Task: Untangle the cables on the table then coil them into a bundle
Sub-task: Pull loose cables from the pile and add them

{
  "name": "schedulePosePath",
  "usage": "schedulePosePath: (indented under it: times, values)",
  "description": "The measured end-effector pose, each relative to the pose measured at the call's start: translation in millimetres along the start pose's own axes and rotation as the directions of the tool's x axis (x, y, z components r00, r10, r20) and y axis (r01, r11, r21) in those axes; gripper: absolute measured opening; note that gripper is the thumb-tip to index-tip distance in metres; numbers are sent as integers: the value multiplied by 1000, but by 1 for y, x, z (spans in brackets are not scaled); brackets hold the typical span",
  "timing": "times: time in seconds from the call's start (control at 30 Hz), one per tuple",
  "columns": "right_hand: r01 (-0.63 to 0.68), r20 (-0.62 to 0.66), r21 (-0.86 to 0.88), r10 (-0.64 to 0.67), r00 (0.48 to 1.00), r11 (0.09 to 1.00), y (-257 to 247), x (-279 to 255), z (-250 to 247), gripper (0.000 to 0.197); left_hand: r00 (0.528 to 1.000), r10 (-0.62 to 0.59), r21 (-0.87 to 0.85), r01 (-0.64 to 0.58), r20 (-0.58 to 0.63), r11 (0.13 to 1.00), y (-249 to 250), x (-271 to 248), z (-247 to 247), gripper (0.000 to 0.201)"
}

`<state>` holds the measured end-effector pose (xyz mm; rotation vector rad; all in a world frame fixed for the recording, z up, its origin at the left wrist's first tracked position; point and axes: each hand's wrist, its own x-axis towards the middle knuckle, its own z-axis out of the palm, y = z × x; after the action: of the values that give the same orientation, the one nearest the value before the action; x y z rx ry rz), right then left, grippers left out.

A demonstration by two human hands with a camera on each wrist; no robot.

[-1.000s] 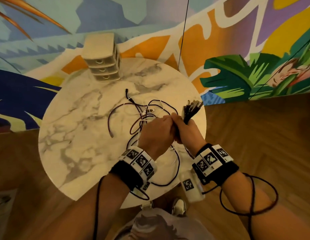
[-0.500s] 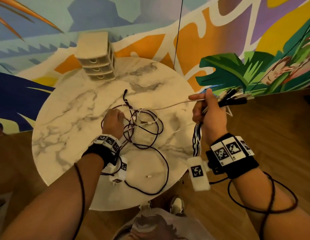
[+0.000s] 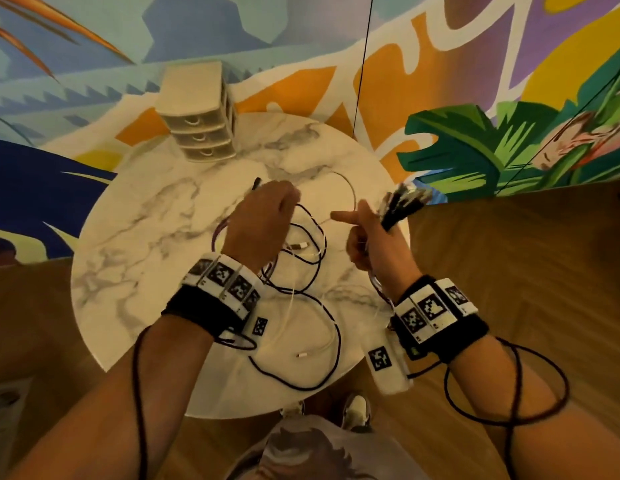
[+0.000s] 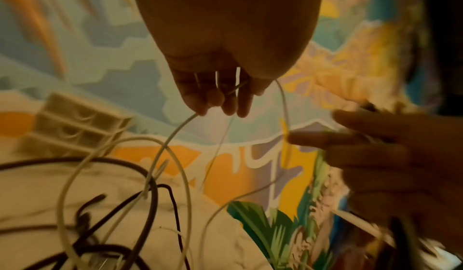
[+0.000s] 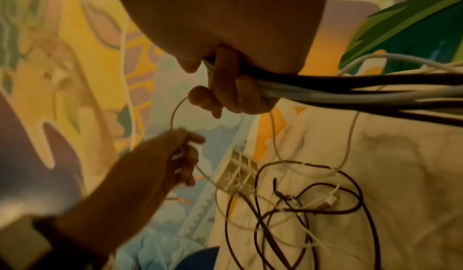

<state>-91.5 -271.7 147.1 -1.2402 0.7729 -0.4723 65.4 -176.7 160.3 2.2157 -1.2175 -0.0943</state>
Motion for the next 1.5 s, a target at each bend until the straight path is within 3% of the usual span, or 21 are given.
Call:
schedulePosePath:
  times: [0.1, 0.2, 0.3, 0.4, 0.47, 0.57, 0.63, 0.73, 0.83, 0.87, 1.0, 1.07, 1.13, 1.2, 1.23, 1.27, 1.3, 1.4, 1.43, 1.5]
  values:
    - [-1, 50, -98, 6, 999, 995, 1, 1, 15, 52, 981, 126, 204, -154, 145, 967, 23, -17, 7, 28]
    - [35, 43, -94, -31, 999, 995, -4, 4, 21, 36, 971, 173, 119, -193, 166, 974, 27, -32, 20, 21]
    - [112, 4, -30, -112, 994, 993, -7, 7, 17, 39, 979, 22, -135, 6, 201, 991, -1, -46, 47, 23]
    - [141, -83, 72, -135, 987, 987, -13, 7, 8, 42, 924, -250, -155, 303, 290, 940, -46, -60, 68, 24]
    - [163, -118, 101, -151, 981, 981, -16, 5, 3, 43, 918, -312, -62, 336, 247, 940, -71, -54, 65, 19]
    - [226, -149, 72, -213, 966, 972, -17, -1, -1, 44, 970, -223, -13, 225, 96, 974, -92, -23, 49, 16]
    - [259, -175, 82, -242, 954, 962, -18, -4, -2, 45, 978, -186, -55, 192, 97, 980, -104, -14, 49, 18]
    - [296, -226, 139, -261, 939, 945, -28, -4, -11, 45, 902, -294, -227, 373, 315, 900, -124, -33, 66, 17]
    - [325, -307, 194, -258, 916, 926, -38, -1, -28, 46, 825, -411, -11, 449, 388, 893, -140, -48, 67, 23]
    - [326, -321, 195, -254, 912, 925, -39, 1, -33, 48, 823, -430, -3, 464, 371, 886, -140, -45, 62, 25]
    - [282, -328, 189, -211, 921, 941, -29, 3, -29, 47, 908, -334, -47, 356, 253, 933, -109, -18, 30, 29]
    - [266, -332, 182, -195, 923, 947, -24, 3, -24, 44, 925, -327, -71, 346, 195, 936, -93, -8, 16, 31]
    - [250, -358, 170, -176, 917, 953, -24, 4, -22, 43, 922, -369, -261, 386, 113, 885, -84, -1, -2, 35]
    - [247, -386, 158, -170, 906, 956, -24, 6, -25, 43, 879, -467, -594, 429, 100, 680, -75, 4, -20, 37]
    - [245, -398, 156, -166, 902, 957, -24, 8, -26, 42, 857, -504, -703, 424, 106, 572, -70, 5, -28, 36]
    - [240, -409, 159, -157, 899, 958, -24, 9, -27, 42, 850, -515, -747, 412, 109, 522, -68, 6, -33, 37]
    - [232, -418, 165, -145, 897, 959, -23, 10, -27, 41, 858, -501, -718, 422, 117, 554, -64, 6, -35, 39]
    - [190, -423, 195, -93, 901, 962, -22, 10, -23, 42, 902, -369, -275, 422, 227, 864, -57, 1, -35, 44]
    - [176, -409, 204, -79, 909, 963, -21, 10, -21, 44, 906, -338, -175, 387, 256, 905, -54, 0, -36, 45]
    - [153, -348, 178, -84, 934, 972, -17, 6, -16, 51, 920, -285, -143, 331, 270, 933, -41, 1, -38, 45]
